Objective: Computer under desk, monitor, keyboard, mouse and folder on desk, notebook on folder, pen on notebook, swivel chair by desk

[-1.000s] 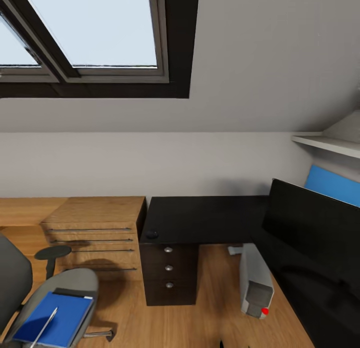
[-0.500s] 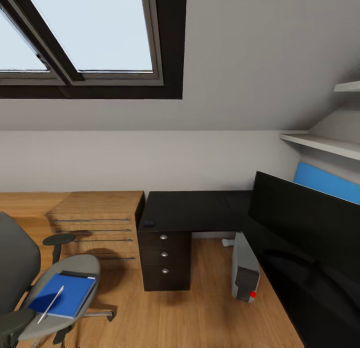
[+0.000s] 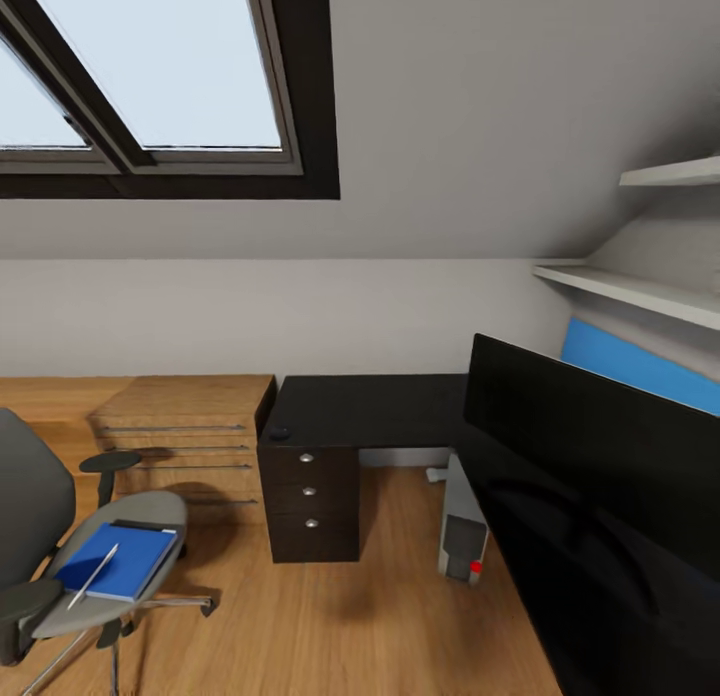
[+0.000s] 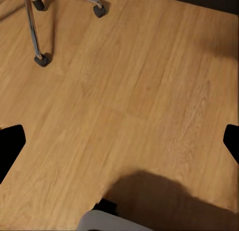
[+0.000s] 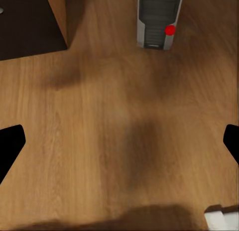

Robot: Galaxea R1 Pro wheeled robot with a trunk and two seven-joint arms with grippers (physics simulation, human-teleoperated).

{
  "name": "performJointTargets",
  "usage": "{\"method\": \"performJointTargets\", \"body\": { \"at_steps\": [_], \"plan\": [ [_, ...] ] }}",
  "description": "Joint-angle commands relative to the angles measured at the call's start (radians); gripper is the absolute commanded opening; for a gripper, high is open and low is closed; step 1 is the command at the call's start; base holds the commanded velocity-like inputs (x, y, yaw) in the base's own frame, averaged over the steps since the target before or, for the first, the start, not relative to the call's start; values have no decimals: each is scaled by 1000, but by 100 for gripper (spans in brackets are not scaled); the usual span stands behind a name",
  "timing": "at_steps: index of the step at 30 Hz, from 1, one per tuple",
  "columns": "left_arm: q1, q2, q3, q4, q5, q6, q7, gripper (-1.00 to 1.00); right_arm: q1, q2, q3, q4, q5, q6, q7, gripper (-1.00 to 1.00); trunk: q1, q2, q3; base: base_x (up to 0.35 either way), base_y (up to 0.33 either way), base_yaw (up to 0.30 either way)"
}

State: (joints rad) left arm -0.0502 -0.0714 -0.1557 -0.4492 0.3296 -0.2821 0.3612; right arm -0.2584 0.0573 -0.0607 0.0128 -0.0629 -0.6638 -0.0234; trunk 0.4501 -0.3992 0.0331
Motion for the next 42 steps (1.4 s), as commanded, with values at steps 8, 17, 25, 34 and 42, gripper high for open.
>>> {"method": "performJointTargets", "body": {
  "at_steps": [8,17,25,34,42],
  "plan": [
    [0,1,-8,1,9,-3,7,100,0,0,-5,2,-1,-3,2,100,0,-1,0,-297,-107,0],
    [0,1,-8,2,9,-5,7,100,-1,-1,-5,3,-1,-3,2,100,0,-1,0,-333,-9,0],
    [0,1,-8,2,9,-5,7,100,0,-1,-5,3,-1,-3,2,100,0,-1,0,-336,0,0],
    [0,1,-8,2,9,-5,7,100,0,-1,-5,3,-1,-3,2,100,0,-1,0,-336,0,0],
    [0,1,-8,1,9,-5,7,100,0,-1,-5,3,-1,-3,2,100,0,-1,0,-334,-17,0]
  ]
}}
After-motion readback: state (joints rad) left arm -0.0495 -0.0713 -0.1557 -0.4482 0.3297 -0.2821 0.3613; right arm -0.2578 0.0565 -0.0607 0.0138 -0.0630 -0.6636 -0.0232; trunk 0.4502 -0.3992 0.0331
